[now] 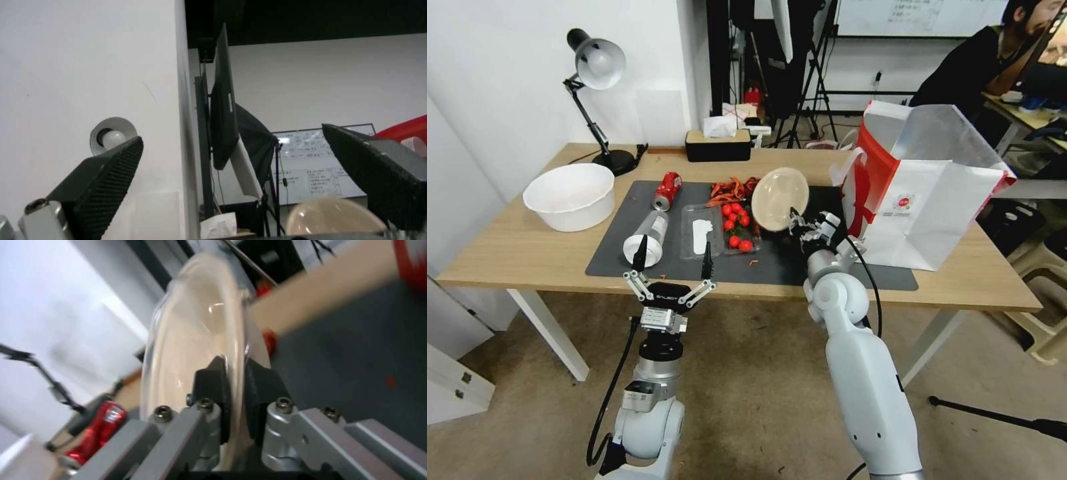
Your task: Pick up the trash from the table and place it into the takeout bag.
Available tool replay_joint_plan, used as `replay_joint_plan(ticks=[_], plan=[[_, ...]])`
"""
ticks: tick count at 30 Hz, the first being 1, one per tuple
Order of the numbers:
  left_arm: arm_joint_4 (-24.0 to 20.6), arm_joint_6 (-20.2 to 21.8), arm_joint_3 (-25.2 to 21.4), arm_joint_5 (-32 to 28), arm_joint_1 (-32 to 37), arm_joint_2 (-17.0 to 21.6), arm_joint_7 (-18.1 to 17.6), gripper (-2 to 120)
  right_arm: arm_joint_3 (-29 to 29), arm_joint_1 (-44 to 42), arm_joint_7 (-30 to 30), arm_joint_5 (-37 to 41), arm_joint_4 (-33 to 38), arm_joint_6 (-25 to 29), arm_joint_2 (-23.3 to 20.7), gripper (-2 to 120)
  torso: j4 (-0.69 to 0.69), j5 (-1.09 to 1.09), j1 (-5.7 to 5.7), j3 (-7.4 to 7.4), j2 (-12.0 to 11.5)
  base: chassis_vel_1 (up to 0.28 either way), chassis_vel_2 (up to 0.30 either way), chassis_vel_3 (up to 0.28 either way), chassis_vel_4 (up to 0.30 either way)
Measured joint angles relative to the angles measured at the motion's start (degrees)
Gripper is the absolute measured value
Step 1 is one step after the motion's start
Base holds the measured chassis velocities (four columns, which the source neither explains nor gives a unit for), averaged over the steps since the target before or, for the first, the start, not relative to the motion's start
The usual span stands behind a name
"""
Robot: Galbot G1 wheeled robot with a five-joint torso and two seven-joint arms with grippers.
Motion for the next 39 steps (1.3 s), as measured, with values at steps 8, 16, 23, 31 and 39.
replay_joint_plan(ticks=[8,16,23,31,39], plan=[[0.0,0.0,0.1,0.1,0.0,-0.2,0.0,100,-1.2,-1.7,-2.4,-4.5,16.5,-0.6,-2.1,1,0.01,0.00,-0.01,0.00,0.0,0.000,0.000,0.000,0.000],[-0.5,0.0,0.2,0.4,0.3,-0.3,0.1,100,8.4,3.1,1.2,0.1,28.9,-7.6,-7.3,1,-0.01,0.01,-0.01,0.00,0.0,0.000,0.000,0.000,0.000],[-0.9,0.0,0.6,1.1,0.5,-0.7,0.2,100,16.5,11.9,7.3,6.9,25.1,-13.0,-15.6,1,0.01,0.02,0.00,0.00,0.0,0.000,0.000,0.000,0.000],[-0.9,-0.1,0.7,1.3,0.7,-1.3,0.3,100,18.8,19.1,15.2,11.7,15.7,-20.4,-22.6,1,0.00,0.01,0.00,0.01,0.0,0.000,0.000,0.000,0.000],[-0.9,-0.2,0.6,1.3,0.5,-1.6,0.3,100,17.8,18.9,16.4,11.6,12.7,-24.3,-21.7,1,0.01,0.01,0.00,0.01,0.0,0.000,0.000,0.000,0.000]])
